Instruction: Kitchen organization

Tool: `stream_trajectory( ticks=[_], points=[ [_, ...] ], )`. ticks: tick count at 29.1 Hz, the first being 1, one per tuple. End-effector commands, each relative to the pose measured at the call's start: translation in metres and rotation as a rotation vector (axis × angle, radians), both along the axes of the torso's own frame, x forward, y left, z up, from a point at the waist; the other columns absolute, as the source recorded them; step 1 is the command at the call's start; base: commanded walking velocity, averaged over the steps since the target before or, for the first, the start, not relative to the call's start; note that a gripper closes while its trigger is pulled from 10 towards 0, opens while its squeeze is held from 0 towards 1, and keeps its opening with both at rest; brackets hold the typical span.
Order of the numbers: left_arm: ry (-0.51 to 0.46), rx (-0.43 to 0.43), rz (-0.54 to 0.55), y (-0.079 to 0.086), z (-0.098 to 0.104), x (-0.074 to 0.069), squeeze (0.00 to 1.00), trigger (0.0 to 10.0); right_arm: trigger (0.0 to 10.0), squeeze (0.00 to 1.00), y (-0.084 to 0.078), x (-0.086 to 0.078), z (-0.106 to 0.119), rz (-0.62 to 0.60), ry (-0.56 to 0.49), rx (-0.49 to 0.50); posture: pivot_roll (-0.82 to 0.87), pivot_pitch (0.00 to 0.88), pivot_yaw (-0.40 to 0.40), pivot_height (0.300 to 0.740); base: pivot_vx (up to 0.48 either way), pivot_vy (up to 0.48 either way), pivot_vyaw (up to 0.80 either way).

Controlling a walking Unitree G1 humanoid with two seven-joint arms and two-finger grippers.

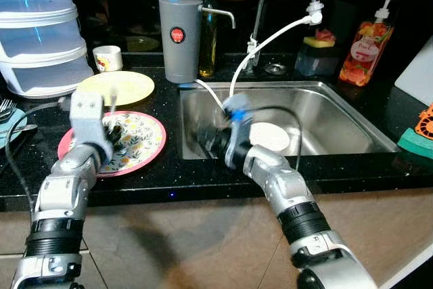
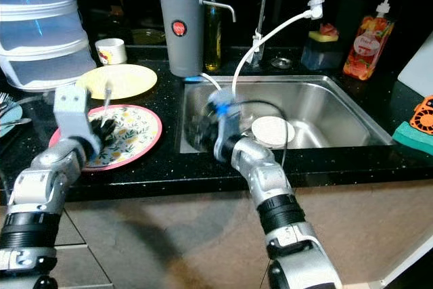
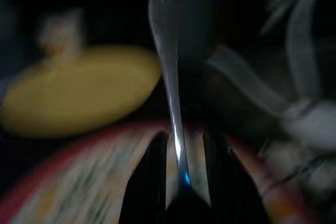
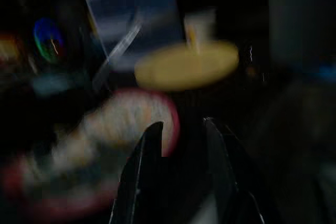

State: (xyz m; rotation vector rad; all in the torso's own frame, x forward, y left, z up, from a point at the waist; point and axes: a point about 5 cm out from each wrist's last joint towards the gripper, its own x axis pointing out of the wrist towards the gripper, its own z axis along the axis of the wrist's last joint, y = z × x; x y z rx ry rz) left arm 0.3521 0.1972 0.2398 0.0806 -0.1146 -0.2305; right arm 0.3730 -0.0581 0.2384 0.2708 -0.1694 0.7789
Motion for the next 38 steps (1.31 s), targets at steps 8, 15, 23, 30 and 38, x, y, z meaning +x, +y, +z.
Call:
stream_trajectory(
  ticks=[8,15,23,30,38],
  points=[
    [-0.065,-0.02,-0.344,-0.044,0.002,-0.016,0.0,0.0,10.0,1.0,0.0,-0.013,0.035,0.117,-0.027,0.345,0.06,0.0,-0.014,0.74,0.0,0.0,0.0],
    [-0.057,-0.061,-0.464,-0.057,-0.002,-0.022,0.0,0.0,10.0,1.0,0.015,-0.028,0.034,0.241,-0.012,0.368,0.06,0.0,-0.009,0.74,0.0,0.0,0.0],
    [-0.092,-0.086,-0.59,-0.066,0.0,-0.03,0.0,0.0,10.0,0.0,0.022,-0.028,0.027,0.236,0.036,0.281,0.06,0.0,-0.006,0.74,0.0,0.0,0.0],
    [-0.091,-0.088,-0.618,-0.067,0.0,-0.032,0.0,0.0,10.0,0.0,0.019,-0.024,0.018,0.189,0.095,0.248,0.06,0.0,-0.007,0.74,0.0,0.0,0.0],
    [-0.083,-0.089,-0.661,-0.07,-0.003,-0.037,0.0,0.0,0.0,0.0,0.016,-0.022,0.017,0.181,0.115,0.272,0.06,0.0,-0.008,0.74,0.0,0.0,0.0]
  ],
)
